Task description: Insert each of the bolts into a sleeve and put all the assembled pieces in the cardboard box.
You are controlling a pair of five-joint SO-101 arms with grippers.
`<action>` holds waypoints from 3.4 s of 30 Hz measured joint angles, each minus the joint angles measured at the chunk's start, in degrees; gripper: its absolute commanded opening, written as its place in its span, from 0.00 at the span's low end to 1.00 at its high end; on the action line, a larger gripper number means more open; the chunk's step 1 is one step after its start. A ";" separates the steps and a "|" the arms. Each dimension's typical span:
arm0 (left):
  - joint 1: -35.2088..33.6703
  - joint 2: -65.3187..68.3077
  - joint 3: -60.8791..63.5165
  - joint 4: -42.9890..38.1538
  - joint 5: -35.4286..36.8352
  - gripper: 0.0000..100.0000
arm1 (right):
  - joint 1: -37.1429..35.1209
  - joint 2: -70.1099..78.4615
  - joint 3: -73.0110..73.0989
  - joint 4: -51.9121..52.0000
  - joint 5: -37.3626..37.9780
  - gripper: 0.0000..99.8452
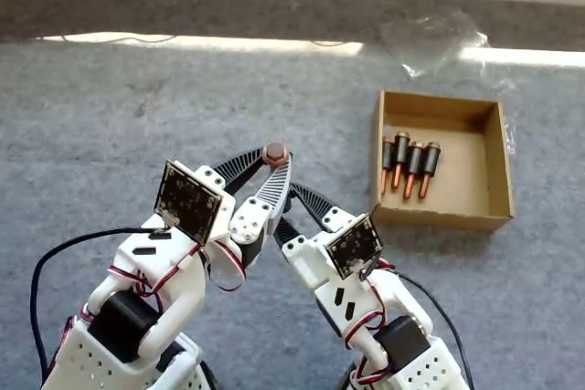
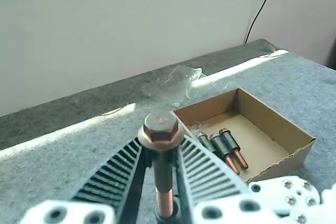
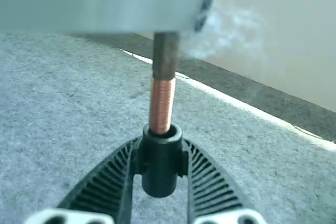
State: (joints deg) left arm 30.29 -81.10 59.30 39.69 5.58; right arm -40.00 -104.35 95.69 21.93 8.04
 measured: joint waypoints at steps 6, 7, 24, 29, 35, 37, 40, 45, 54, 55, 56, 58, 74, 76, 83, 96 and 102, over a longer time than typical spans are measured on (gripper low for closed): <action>0.09 0.00 0.00 0.00 1.23 0.00 | 0.00 0.00 0.00 0.00 0.00 0.00; 0.00 0.00 0.00 0.00 1.67 0.00 | 0.00 0.00 0.00 0.00 0.00 0.00; 0.26 -0.44 9.23 -2.64 2.64 0.00 | 0.18 0.09 0.00 0.00 0.00 0.00; 0.35 -0.35 10.99 -2.81 2.64 0.00 | 0.18 0.09 0.00 0.00 0.00 0.00; 0.35 -0.70 12.13 -2.81 2.64 0.02 | 0.18 0.09 0.00 0.00 0.00 0.00; 0.35 -0.62 12.13 -2.81 2.64 0.08 | 0.18 0.09 0.00 0.00 0.00 0.00; 0.00 -0.62 12.13 -2.81 2.64 0.16 | 0.18 0.09 0.00 0.00 0.00 0.00; -2.64 -0.26 12.22 -2.81 2.37 0.16 | 0.09 0.18 0.00 0.09 0.09 0.00; -4.92 -0.26 12.22 -4.04 2.29 0.16 | 0.18 0.09 0.00 0.09 0.09 0.00; -5.10 -0.26 12.22 -4.66 2.29 0.16 | 0.18 0.09 0.00 0.09 0.09 0.00; -5.19 -0.26 12.22 -5.01 2.29 0.16 | 0.18 0.09 0.00 0.09 0.26 0.00; -5.19 -0.26 11.16 -5.19 2.29 0.16 | 0.18 0.09 0.00 0.09 0.35 0.00; -25.14 -0.53 -3.43 8.26 -4.04 0.01 | 0.35 0.09 0.00 1.93 0.53 0.00; -26.55 -0.53 -3.43 9.32 -5.98 0.01 | 0.35 0.09 0.00 4.04 0.53 0.00; -33.05 -0.88 -3.43 15.38 -6.95 0.00 | 5.27 0.09 0.00 4.92 0.53 0.00; -34.64 -23.21 12.13 15.65 -7.30 0.00 | 10.90 0.09 -7.21 18.29 0.53 0.00; -34.64 -23.21 16.79 16.88 -7.30 0.01 | 17.05 0.09 -17.05 24.70 0.53 0.00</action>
State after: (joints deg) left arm -4.35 -104.31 76.09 56.57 -1.71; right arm -22.95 -104.26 78.64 46.64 8.57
